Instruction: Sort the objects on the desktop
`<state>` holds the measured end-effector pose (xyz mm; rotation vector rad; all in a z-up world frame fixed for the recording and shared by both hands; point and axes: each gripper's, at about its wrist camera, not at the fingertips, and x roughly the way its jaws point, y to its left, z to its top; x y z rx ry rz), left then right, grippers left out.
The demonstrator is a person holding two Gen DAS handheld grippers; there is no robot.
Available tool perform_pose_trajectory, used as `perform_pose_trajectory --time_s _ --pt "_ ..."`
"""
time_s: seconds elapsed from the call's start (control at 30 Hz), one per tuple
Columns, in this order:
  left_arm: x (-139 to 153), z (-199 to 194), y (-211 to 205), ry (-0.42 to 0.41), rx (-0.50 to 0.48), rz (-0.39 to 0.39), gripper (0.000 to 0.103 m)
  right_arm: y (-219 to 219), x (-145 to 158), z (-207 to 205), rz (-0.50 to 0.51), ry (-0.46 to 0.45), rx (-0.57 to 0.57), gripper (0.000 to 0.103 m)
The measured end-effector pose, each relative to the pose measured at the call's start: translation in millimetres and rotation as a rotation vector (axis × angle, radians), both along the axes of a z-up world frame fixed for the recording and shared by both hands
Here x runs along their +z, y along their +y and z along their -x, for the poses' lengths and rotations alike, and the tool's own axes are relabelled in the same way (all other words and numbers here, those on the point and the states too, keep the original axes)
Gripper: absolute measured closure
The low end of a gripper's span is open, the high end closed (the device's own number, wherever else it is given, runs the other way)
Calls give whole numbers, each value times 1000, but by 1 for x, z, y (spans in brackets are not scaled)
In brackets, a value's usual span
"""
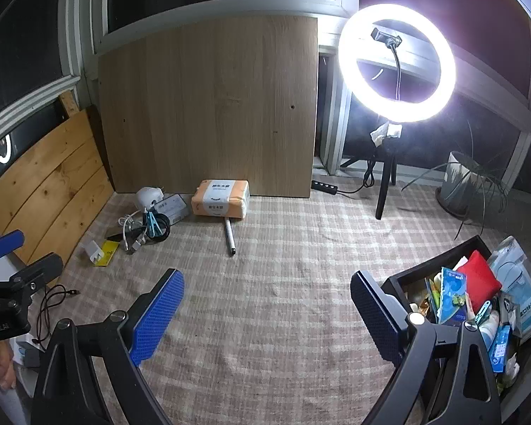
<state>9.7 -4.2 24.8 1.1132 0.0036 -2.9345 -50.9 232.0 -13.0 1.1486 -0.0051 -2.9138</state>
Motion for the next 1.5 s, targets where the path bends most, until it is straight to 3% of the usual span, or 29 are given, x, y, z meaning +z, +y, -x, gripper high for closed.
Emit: perform_pose_trajectory --time_s 0.5,1.5 --pt "4 10 4 2 36 20 0 11 5 12 -9 14 -6 10" --pt "-23 67 -20 -52 116 50 0 15 -25 80 0 -41 15 10"
